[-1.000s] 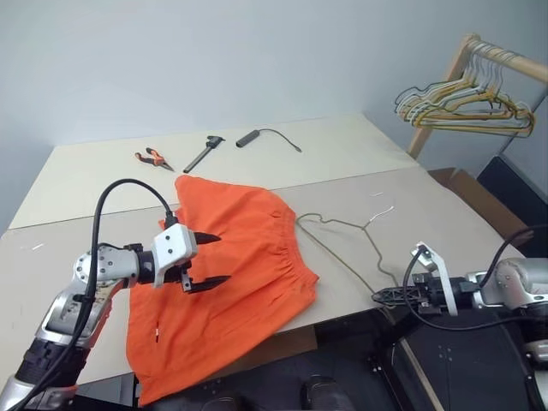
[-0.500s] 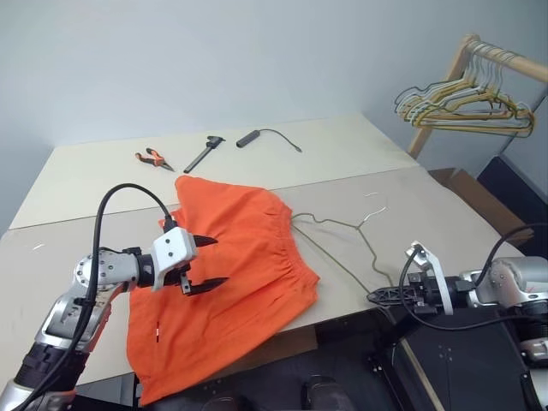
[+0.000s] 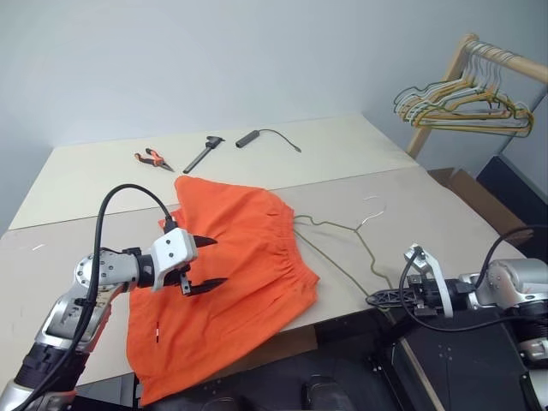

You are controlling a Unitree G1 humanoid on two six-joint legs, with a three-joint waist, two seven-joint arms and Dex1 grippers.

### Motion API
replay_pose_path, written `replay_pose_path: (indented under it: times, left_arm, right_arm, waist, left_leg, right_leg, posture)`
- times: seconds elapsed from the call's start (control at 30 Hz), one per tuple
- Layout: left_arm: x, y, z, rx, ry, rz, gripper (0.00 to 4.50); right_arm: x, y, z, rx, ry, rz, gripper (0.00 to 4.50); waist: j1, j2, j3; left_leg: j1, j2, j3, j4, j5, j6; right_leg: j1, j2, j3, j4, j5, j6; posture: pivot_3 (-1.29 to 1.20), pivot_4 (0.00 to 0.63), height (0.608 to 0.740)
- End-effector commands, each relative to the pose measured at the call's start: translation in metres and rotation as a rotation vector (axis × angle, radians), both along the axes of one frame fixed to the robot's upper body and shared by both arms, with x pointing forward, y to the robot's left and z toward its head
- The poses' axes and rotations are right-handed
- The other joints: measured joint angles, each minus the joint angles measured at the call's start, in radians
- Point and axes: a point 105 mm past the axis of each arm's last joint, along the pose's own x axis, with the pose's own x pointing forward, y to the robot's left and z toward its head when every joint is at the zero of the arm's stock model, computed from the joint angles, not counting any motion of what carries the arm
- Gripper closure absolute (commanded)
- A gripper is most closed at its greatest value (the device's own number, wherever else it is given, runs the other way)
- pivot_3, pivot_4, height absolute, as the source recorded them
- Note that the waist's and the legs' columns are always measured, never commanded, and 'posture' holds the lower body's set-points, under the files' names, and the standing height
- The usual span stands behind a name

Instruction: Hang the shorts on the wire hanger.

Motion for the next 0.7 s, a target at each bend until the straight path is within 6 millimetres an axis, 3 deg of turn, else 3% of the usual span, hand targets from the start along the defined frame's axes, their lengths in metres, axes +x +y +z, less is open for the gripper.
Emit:
replay_pose_path:
  times: [0.03,0.47,0.7]
  left_arm:
    - [0.000,-0.004,0.008,0.007,-0.046,-0.015,0.03]
    - [0.002,-0.003,0.009,0.019,-0.077,0.002,0.03]
    - [-0.001,0.001,0.007,0.020,-0.078,0.026,0.03]
  right_arm:
    - [0.004,0.007,0.019,0.060,-0.060,0.058,4.50]
    - [0.051,0.025,0.011,0.049,-0.040,0.090,4.50]
    - [0.063,0.037,0.010,0.049,-0.056,0.133,4.50]
  waist:
    - [0.000,0.000,0.000]
    - [-0.001,0.000,0.000]
    - [0.003,0.001,-0.001]
  left_leg:
    - [0.000,0.000,0.000,0.000,0.000,0.000]
    - [0.000,0.000,0.002,0.002,0.000,0.000]
    - [0.000,0.000,0.002,0.002,0.000,0.000]
  right_leg:
    - [0.000,0.000,0.000,0.000,0.000,0.000]
    - [-0.001,0.000,0.002,0.001,0.001,0.001]
    - [-0.001,0.000,0.001,0.002,0.001,0.001]
  posture:
    - [-0.12,0.000,0.740]
    - [-0.08,0.000,0.740]
    - [-0.06,0.000,0.740]
